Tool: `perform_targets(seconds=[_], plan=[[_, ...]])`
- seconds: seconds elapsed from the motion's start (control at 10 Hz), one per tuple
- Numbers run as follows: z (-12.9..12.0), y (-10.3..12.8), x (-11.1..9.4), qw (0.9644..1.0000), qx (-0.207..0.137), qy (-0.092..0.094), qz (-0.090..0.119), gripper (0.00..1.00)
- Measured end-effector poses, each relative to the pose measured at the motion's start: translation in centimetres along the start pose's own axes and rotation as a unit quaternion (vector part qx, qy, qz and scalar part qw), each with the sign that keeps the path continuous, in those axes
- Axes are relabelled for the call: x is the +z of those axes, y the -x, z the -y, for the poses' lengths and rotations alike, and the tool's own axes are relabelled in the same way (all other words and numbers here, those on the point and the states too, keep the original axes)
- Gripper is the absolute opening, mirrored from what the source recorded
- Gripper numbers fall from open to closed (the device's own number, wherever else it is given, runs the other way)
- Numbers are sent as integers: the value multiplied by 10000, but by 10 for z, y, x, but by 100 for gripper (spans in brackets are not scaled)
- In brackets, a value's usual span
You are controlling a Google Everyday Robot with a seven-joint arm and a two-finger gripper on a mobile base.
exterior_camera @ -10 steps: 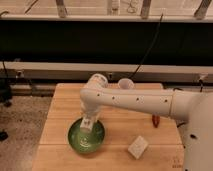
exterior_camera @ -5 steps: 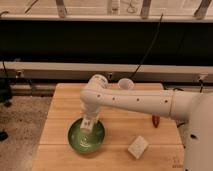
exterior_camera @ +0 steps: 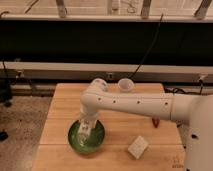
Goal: Place the bottle in the ceramic bowl
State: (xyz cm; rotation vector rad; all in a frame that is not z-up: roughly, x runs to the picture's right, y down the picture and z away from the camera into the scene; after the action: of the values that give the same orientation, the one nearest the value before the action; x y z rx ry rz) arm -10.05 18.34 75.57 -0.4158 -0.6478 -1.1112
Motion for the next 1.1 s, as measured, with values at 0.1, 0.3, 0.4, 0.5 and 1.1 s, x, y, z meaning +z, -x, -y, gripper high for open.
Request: perform_targets(seconds=[0.1, 0.3, 0.4, 0.5, 1.1], plan=[[0, 2, 0, 10000, 2, -16, 12, 59], [-3, 4, -2, 10000, 12, 7, 23, 79], [-3, 5, -3, 10000, 6, 37, 28, 80], [-6, 4, -6, 10000, 29, 78, 24, 80], [-19, -8, -39, 9996, 70, 184, -194, 80]])
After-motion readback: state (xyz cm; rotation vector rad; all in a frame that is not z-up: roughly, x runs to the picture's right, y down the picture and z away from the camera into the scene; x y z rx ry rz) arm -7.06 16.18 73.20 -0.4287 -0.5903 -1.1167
